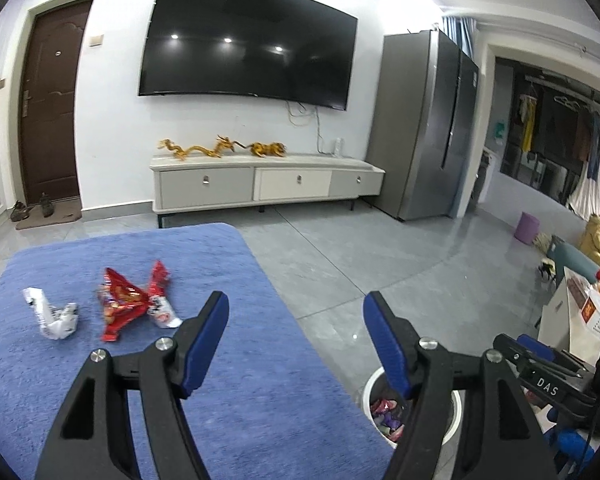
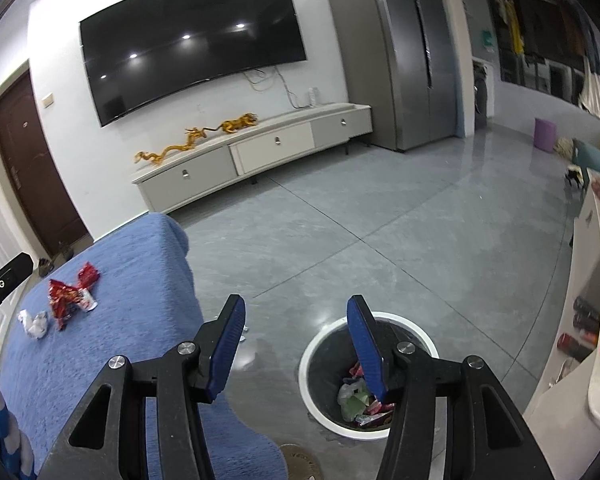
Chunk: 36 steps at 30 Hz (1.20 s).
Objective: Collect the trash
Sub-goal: 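Move both open tools back over the remaining trash on the rug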
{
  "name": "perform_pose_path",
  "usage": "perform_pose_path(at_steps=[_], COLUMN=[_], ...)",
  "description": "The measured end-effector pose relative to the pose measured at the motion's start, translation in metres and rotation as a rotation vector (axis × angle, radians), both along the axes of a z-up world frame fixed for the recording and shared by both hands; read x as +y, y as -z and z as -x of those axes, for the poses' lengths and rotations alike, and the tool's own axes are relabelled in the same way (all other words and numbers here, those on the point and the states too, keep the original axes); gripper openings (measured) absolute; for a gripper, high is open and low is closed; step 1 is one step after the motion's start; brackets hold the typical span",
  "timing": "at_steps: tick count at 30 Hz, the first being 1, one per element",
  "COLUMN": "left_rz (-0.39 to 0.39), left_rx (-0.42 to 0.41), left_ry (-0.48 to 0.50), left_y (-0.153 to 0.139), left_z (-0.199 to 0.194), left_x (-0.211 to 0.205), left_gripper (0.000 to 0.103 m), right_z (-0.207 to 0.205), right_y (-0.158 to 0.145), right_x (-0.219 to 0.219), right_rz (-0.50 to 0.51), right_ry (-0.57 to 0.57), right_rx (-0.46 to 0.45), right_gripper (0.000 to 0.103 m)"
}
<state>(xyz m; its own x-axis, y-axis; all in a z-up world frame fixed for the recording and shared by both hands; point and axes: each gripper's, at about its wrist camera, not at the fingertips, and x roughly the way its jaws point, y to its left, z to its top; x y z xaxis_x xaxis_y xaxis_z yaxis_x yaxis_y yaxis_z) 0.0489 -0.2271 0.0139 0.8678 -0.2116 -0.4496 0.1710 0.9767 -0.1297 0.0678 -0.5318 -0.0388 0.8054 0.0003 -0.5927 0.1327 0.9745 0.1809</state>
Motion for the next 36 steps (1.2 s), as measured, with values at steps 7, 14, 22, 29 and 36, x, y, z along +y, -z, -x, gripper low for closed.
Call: perform_pose_path(at_steps=[7, 14, 22, 29, 36], left_rz=[0.027, 0.067, 0.103, 0.098, 0.084], left_rx=[-0.015, -0.003, 0.032, 0.067, 0.145], left_ry=[-0.045, -0.097, -0.158, -0.271, -0.460], left_y=[-0.002, 0.006, 0.023, 0.048, 0.077], left_z=[0.012, 0.014, 0.006, -0.005, -0.038], left_x=[0.035, 0.076, 0.112, 0.164, 0.238], left_gripper=[0.068, 0.068, 0.068, 0.068, 0.068], right_z=[0.002, -0.003, -0.017, -0.041, -0.091], right_y=[-0.013, -0.017, -0.008, 0.006, 0.022], right_x=[0.038, 0.072, 0.102, 0.124, 0.168], right_rz=[0.052, 0.090, 0.111, 0.107, 0.088], right_ry=[-0.070, -0.132, -0.187, -0.247, -0.372], right_rx=[-0.018, -0.019, 0.009, 0.045, 0.080], right_gripper=[0.051, 0.051, 0.052, 0.052, 0.052])
